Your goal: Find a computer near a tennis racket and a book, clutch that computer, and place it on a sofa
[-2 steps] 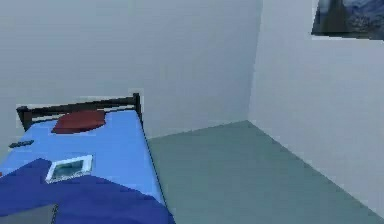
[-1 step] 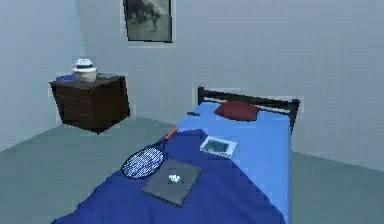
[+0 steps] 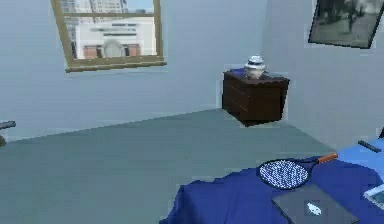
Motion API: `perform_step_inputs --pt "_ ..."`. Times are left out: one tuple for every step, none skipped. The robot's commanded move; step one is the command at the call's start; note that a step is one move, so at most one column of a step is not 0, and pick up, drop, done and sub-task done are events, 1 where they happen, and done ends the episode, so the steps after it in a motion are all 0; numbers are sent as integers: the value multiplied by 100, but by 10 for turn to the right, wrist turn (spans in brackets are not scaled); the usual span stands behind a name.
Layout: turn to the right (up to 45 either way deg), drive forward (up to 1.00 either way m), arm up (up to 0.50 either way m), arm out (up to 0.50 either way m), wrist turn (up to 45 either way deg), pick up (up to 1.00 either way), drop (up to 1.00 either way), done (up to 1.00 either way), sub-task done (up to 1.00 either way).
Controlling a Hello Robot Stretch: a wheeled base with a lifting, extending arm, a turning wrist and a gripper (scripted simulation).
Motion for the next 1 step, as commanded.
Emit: perform_step_inputs --pt "-450 0 0 0 0 0 0 0 0"
